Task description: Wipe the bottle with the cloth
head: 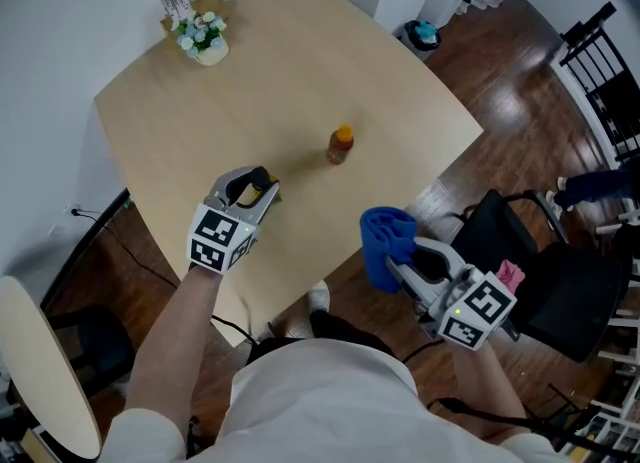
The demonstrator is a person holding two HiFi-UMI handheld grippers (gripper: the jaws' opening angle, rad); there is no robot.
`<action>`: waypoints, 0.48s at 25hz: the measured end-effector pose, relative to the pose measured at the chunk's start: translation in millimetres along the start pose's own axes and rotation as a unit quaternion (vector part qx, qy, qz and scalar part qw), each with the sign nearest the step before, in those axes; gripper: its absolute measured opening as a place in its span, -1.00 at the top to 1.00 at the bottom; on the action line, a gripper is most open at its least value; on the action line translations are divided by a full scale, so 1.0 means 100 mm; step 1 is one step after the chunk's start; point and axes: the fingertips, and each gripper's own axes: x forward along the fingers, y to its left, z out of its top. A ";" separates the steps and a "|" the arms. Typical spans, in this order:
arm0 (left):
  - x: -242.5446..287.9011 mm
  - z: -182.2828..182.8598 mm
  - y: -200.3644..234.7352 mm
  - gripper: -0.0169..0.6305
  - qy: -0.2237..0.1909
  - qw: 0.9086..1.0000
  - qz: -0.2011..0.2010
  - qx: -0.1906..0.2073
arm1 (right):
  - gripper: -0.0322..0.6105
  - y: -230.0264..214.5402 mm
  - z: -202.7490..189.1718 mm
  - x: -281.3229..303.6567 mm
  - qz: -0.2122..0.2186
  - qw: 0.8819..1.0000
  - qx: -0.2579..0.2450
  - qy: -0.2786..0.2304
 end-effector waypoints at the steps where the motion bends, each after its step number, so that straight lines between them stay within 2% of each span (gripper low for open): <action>1: 0.05 -0.04 0.03 0.47 0.000 1.000 0.002 -0.001 | 0.62 -0.02 0.00 0.01 0.000 1.000 0.000 0.003; 6: 0.19 -0.22 0.07 0.47 -0.002 1.000 0.008 -0.009 | 0.62 -0.11 -0.04 0.02 0.005 1.000 -0.004 0.014; 12: 0.24 -0.23 0.10 0.46 -0.010 1.000 0.020 -0.010 | 0.62 -0.12 -0.08 0.07 0.019 1.000 -0.012 0.021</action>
